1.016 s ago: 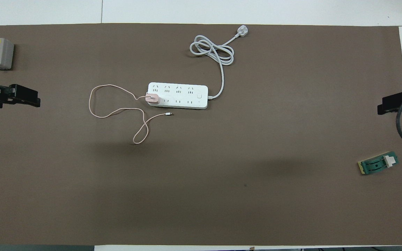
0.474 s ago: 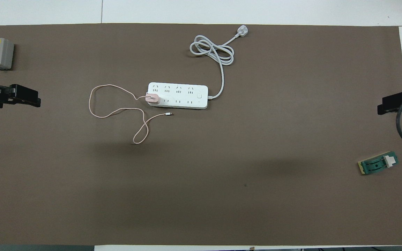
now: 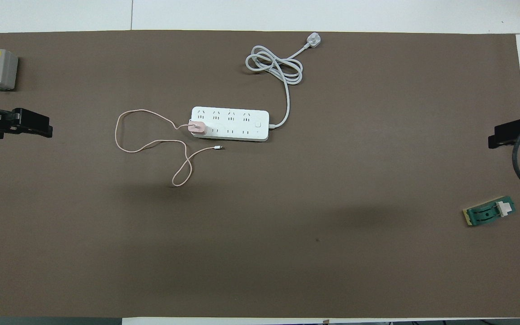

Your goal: Plug charger into power strip

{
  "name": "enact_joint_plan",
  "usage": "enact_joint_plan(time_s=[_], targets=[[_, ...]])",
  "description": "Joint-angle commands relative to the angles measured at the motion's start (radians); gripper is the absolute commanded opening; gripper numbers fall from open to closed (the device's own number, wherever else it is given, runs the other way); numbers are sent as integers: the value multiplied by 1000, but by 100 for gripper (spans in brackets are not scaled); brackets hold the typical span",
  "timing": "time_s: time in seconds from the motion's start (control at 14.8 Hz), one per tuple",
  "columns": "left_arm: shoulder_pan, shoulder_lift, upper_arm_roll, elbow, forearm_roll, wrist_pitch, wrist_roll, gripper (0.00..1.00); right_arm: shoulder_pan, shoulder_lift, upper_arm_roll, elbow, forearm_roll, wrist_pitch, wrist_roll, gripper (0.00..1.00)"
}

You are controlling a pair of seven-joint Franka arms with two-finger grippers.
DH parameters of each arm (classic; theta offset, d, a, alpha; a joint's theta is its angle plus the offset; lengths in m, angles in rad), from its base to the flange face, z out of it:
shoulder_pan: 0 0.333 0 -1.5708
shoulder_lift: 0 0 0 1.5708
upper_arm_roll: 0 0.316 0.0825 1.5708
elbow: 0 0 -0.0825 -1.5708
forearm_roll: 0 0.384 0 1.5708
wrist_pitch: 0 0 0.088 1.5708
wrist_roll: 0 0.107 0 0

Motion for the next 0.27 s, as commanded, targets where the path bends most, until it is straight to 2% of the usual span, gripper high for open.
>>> enact_joint_plan(time_s=[0.0,0.2], targets=[[-6,10,6,17,21,6,10,100,-23,-7,19,-2,-12,6,-21,100],[-6,10,6,17,18,6,9,100,-24,-10,11,-2,-12,3,-22,100]])
